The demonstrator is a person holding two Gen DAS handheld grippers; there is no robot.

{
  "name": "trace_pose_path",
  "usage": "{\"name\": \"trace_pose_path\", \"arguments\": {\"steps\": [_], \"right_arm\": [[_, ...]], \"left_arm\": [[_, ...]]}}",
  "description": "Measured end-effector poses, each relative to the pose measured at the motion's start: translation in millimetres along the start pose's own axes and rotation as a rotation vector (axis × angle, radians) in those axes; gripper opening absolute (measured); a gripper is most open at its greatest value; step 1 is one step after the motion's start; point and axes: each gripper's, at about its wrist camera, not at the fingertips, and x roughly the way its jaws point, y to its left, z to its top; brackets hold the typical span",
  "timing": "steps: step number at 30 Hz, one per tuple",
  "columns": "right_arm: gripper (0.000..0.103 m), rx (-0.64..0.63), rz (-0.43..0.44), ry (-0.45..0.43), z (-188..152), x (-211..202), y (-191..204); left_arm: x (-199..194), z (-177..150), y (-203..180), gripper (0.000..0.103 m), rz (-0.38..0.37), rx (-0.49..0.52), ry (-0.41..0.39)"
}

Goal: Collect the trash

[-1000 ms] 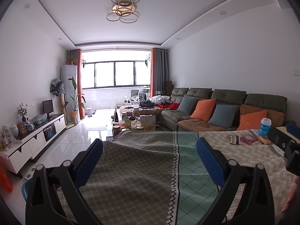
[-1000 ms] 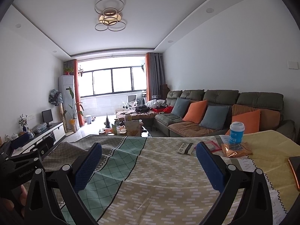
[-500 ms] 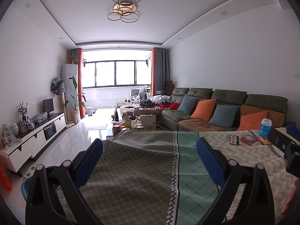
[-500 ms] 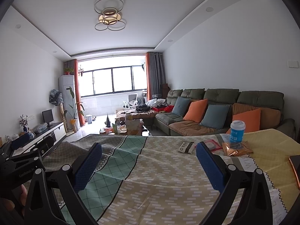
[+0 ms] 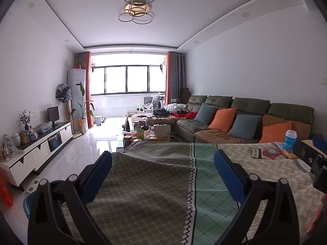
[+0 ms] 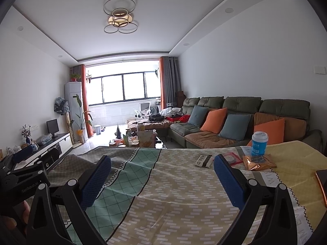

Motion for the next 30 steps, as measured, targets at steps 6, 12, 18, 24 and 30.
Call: {"name": "trace_pose_path", "arguments": {"steps": [6, 12, 18, 24, 30], "right_arm": [[0.100, -0.003, 0.002, 0.002, 1.4, -1.3, 1.4], [0.100, -0.003, 0.000, -0.001, 1.2, -1.3, 1.8], [0.100, -0.003, 0.002, 0.001, 1.2, -1.3, 1.9], [0.100, -0.004, 0.003, 0.001, 2.4, -2.0, 3.7], [0.100, -0.003, 0.003, 0.004, 2.1, -0.9, 3.6]], "left_arm": [[0.1, 0.9, 0.4, 0.099, 0.002, 0.002, 0.000], [0.1, 0.8, 0.2, 0.099, 0.003, 0.002, -0.001], [0.5, 1.8, 0.9, 0.099, 0.004, 0.002, 0.000], [-0.5, 2.2, 1.8, 0.099, 0.007, 0.001, -0.003], [-0.5, 2.7, 2.5, 0.099, 0.009, 0.000, -0.002]]}}
